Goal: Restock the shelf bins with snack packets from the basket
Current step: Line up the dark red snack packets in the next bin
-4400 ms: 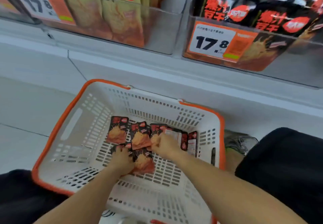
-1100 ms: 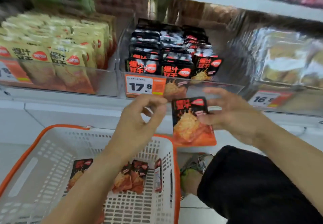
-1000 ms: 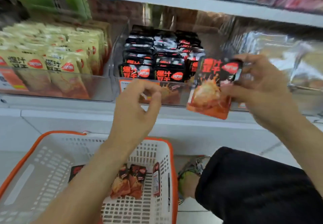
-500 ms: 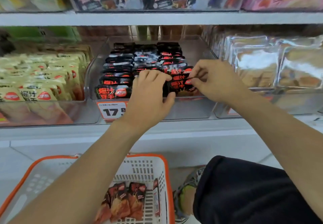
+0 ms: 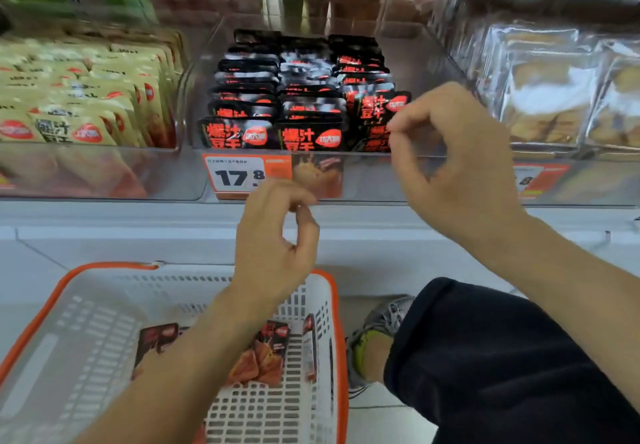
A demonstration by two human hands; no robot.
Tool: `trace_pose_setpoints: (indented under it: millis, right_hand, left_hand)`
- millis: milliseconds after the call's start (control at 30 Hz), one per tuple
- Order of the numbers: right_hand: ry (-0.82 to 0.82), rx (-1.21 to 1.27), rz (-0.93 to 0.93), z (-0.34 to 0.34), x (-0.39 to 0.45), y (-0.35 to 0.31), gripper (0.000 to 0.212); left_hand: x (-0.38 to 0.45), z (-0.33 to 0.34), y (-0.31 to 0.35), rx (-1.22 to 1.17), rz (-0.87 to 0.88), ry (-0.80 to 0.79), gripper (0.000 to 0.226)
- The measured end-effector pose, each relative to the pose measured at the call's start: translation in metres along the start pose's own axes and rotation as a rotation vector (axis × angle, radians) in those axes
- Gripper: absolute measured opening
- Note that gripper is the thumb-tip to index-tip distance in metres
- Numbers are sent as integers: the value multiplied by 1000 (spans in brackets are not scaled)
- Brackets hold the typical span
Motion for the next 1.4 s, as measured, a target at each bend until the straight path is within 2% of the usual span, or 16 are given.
trace_pose_setpoints:
  millis: [33, 100, 233, 267, 333, 367, 467, 500, 667, 767, 867, 967, 1067, 1200, 1267, 1400]
  right_hand:
    - [-80, 61, -34, 19, -11, -13, 8]
    - [-384, 162, 5, 85, -37, -22, 10]
    - [-1015, 241, 369, 241, -125, -5, 17]
    - [-1141, 244, 447, 274, -148, -2, 20]
    - [-1307, 193, 567, 334, -188, 8, 21]
    - [-1336, 178, 638, 358, -205, 13, 25]
    - [-1323, 267, 895, 413, -249, 22, 72]
    - [-1300, 277, 956, 424, -258, 22, 78]
    - [-1135, 1, 918, 449, -287, 32, 69]
    - [-1216, -19, 954, 453, -294, 31, 58]
    - [-1364, 24, 847, 442, -270, 24, 42]
    - [-1457, 34, 668, 400, -221, 20, 34]
    - [-1349, -10, 533, 323, -149, 19, 41]
    - [-1081, 68, 373, 197, -68, 9, 11]
    - [-840, 31, 249, 127, -32, 0, 11]
    - [-183, -44, 143, -12, 3, -9, 14]
  left_hand:
    - [-24, 11, -25, -11, -113, -79, 11]
    - [-81, 38, -88, 41, -370, -283, 13]
    - [-212, 78, -202, 176, -844, -736, 41]
    - [-237, 83, -218, 174, -913, -812, 46]
    - [-271, 89, -240, 115, -1002, -847, 47]
    - [-284, 91, -249, 81, -1043, -851, 50]
    - [-319, 93, -264, 129, -1102, -991, 67]
    - [-327, 93, -263, 151, -1090, -1049, 69]
    - [-342, 84, -264, 164, -1115, -1103, 64]
    - [-335, 75, -261, 241, -1107, -1044, 50]
    - [-319, 66, -261, 277, -1122, -972, 49]
    - [-287, 66, -246, -64, -1187, -862, 50]
    - [-226, 60, -205, -427, -1089, -717, 5]
    - [-123, 33, -135, -438, -768, -499, 21]
    - [-74, 18, -90, -403, -567, -373, 16]
    - [-3, -17, -6, -296, -282, -132, 8]
Point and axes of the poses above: each hand's wrist, its own x-axis towards the middle knuckle, its own z-axis out of the palm, y = z × x, the point moved 8 cm from there along x, towards the middle knuckle, and after that the axes turned 10 degrees about -y, right-handed, at the moved point
